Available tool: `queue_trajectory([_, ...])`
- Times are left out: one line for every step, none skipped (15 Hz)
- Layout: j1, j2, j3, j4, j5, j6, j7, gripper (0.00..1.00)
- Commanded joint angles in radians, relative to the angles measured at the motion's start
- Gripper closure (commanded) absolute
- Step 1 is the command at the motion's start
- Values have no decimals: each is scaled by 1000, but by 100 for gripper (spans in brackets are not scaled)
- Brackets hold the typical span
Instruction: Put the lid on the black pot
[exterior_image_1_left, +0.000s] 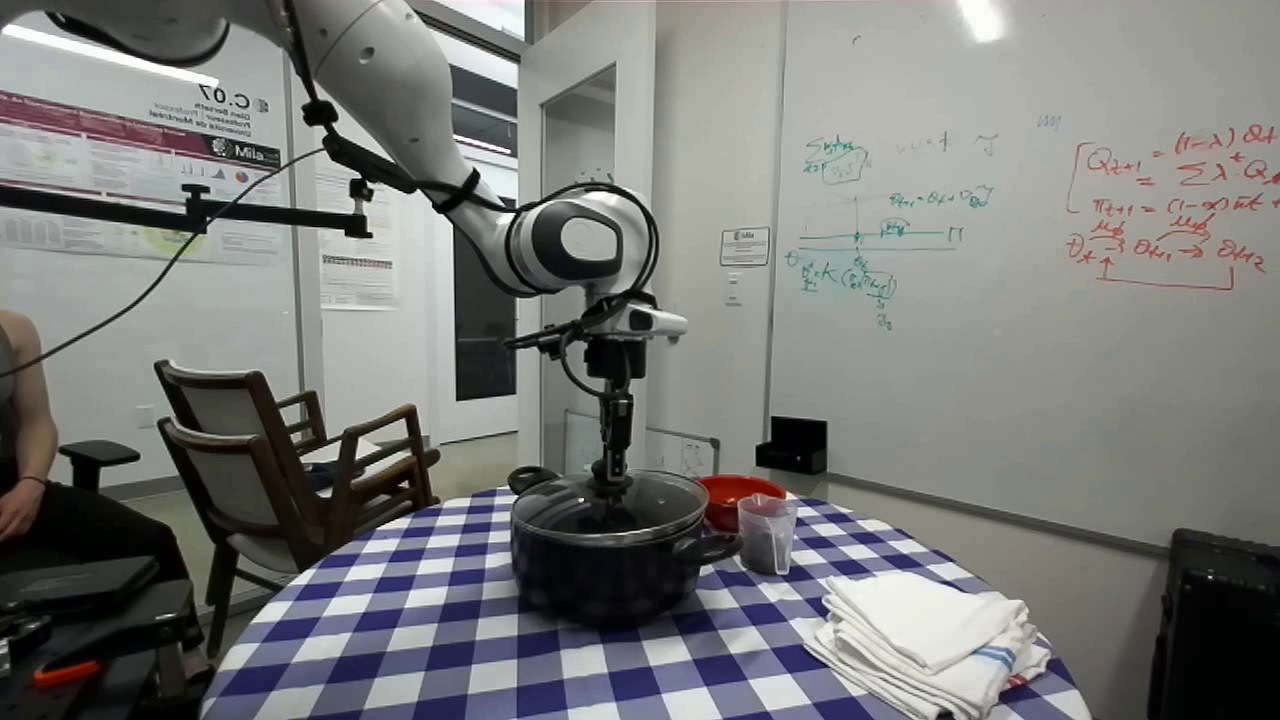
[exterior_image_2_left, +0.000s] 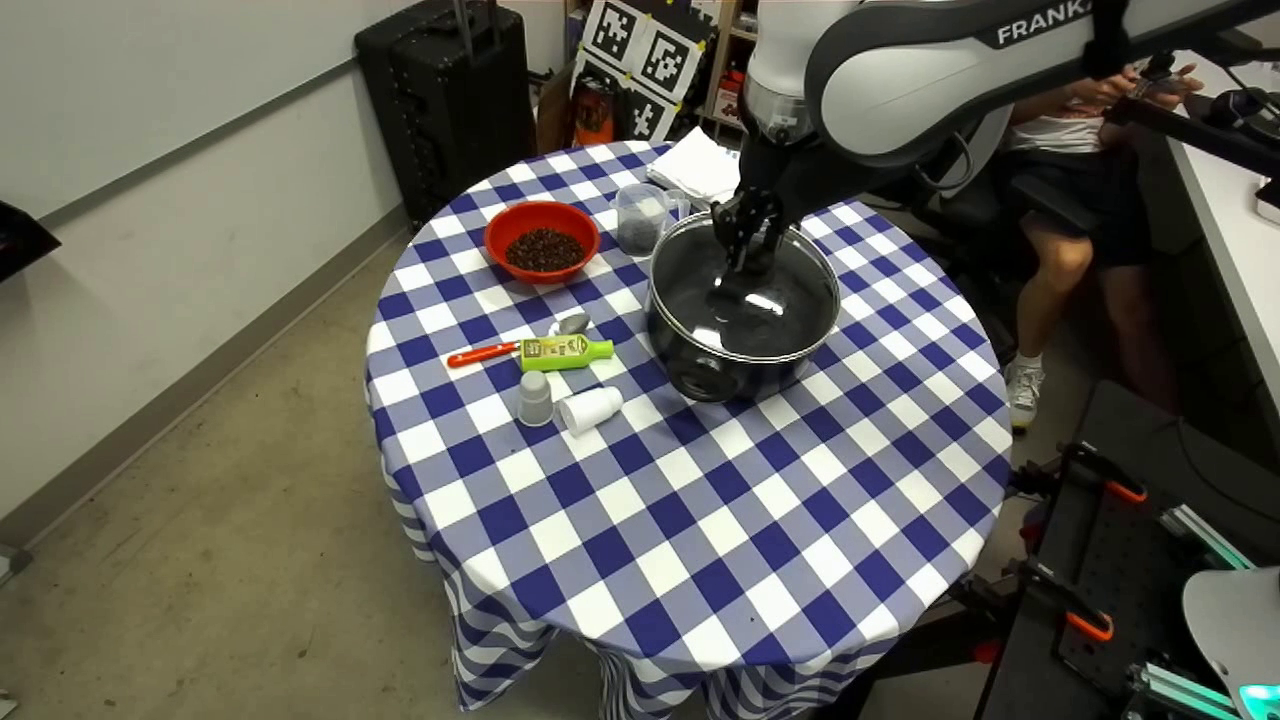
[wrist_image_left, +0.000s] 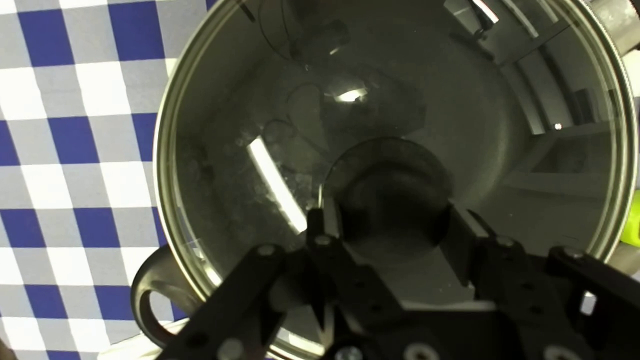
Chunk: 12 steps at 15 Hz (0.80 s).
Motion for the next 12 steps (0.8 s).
queue_trajectory([-2, 5, -1, 33, 42, -23, -48, 75])
queue_trajectory([-3, 6, -1, 35, 45, -25, -52, 75])
queue_trajectory([-3, 8, -1, 36, 48, -26, -55, 75])
queue_trajectory([-4, 10, -1, 38, 50, -28, -56, 75])
queue_trajectory([-6, 14, 0, 42, 55, -34, -59, 75])
queue_trajectory([-9, 17, 1, 45, 61, -39, -65, 75])
queue_trajectory([-11, 19, 2, 50, 67, -46, -69, 75])
queue_trajectory([-12, 22, 3, 54, 72, -51, -77, 75])
queue_trajectory([-14, 25, 3, 61, 78, -62, -82, 75])
queue_trajectory([-16, 29, 4, 67, 84, -71, -88, 75])
queue_trajectory([-16, 32, 5, 75, 88, -80, -93, 75])
queue_trajectory([-18, 36, 5, 81, 92, -88, -98, 75])
